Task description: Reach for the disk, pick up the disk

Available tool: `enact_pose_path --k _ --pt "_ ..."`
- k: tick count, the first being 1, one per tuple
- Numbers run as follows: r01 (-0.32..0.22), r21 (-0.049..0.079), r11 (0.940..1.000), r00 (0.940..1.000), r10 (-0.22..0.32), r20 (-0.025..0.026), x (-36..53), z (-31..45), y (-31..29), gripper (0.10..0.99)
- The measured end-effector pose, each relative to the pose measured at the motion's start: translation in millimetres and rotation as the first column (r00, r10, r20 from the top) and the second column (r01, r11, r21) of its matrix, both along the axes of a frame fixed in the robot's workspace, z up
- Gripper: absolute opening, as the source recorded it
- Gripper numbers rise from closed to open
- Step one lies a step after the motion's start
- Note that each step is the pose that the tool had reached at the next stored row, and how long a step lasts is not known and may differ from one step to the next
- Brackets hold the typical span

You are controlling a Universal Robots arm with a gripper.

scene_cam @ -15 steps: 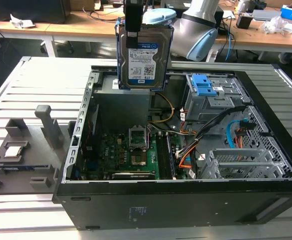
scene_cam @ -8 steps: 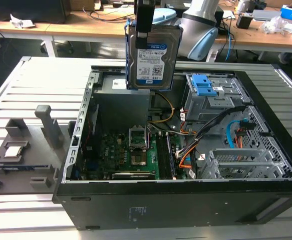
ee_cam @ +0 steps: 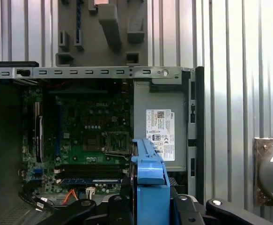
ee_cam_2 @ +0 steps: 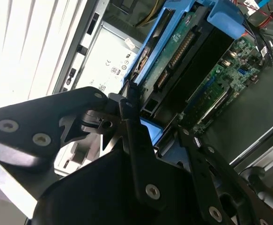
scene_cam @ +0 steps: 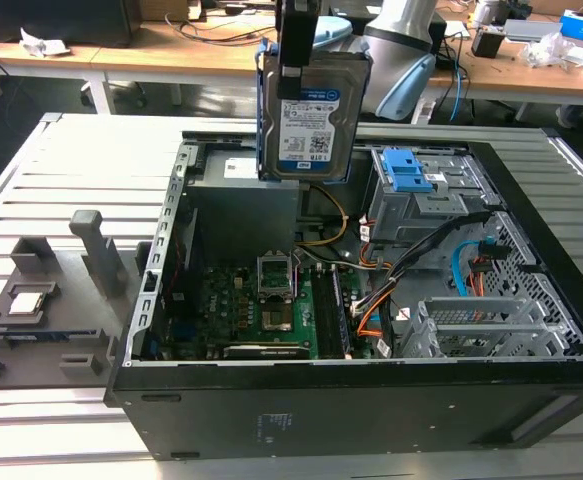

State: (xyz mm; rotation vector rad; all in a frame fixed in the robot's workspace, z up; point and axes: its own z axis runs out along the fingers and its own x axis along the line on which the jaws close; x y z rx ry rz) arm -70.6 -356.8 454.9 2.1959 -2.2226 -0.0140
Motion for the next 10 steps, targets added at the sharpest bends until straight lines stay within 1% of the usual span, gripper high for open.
enact_pose_path --k 1,8,9,10 --pt "0.000 0.000 1.0000 1.0000 0.000 0.0000 0.0 0.0 -1.2 0.365" --pt "0.000 0.000 1.0000 1.0000 0.000 0.0000 0.0 0.0 -16.9 0.365" --pt "0.000 0.000 1.0000 1.0000 0.000 0.0000 0.0 0.0 -20.7 0.365" --pt "0.000 0.000 1.0000 1.0000 0.000 0.0000 0.0 0.0 -22.3 0.365"
